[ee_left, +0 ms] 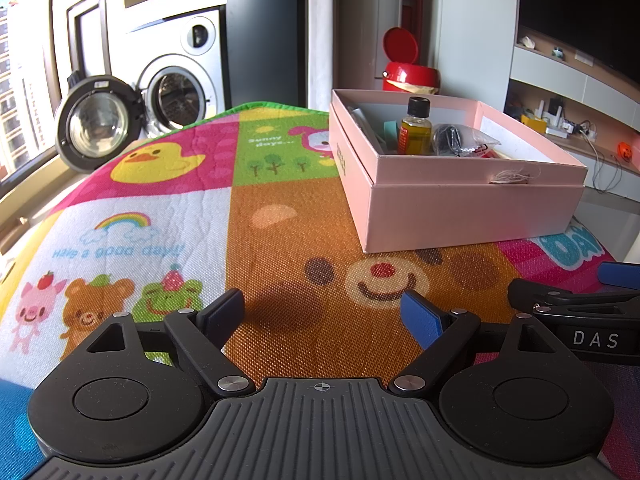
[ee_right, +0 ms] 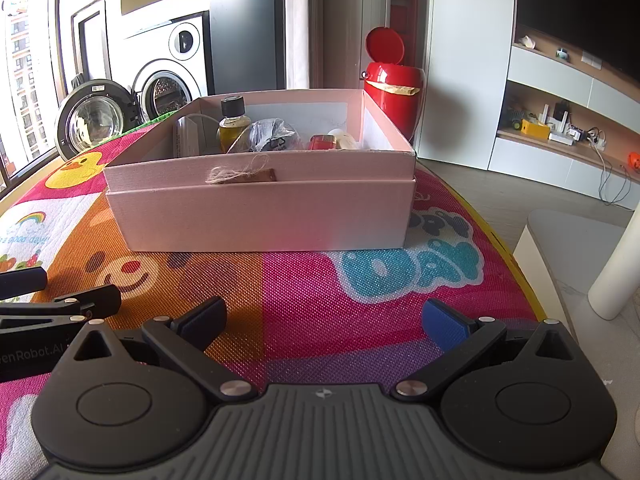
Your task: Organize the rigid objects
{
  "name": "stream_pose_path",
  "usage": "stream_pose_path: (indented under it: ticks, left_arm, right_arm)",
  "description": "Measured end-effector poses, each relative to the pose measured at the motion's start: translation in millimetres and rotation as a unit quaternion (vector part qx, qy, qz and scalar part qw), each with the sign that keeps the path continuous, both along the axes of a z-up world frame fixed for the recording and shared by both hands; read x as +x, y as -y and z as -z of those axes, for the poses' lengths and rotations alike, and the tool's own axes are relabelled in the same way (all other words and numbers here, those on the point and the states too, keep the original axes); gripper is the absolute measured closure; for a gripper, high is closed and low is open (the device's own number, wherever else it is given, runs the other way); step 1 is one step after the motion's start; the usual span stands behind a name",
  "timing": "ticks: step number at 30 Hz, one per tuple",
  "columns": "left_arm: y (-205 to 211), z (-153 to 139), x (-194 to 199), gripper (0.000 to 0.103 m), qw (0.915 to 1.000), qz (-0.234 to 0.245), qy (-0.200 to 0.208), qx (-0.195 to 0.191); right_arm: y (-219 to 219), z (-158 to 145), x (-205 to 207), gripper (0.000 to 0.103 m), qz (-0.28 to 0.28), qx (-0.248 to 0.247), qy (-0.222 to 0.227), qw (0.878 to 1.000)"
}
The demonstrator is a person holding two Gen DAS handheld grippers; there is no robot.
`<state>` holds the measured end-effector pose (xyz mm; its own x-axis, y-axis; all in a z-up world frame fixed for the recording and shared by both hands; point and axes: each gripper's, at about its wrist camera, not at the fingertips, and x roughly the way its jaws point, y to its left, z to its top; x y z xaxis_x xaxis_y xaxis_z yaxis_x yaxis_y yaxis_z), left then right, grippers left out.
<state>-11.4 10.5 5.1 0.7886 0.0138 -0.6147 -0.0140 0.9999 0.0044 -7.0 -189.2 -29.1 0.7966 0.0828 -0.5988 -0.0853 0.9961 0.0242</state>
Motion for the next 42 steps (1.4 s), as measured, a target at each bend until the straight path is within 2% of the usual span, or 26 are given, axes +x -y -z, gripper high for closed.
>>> stream_pose_path:
  ticks: [42]
  left_arm:
    - [-1.4, -0.2, -0.5, 0.013, 1.0000, 0.002, -0.001, 0.001]
  right_arm:
    - [0.2, 0.1, 0.0, 0.000, 0.000, 0.000, 0.000, 1.000]
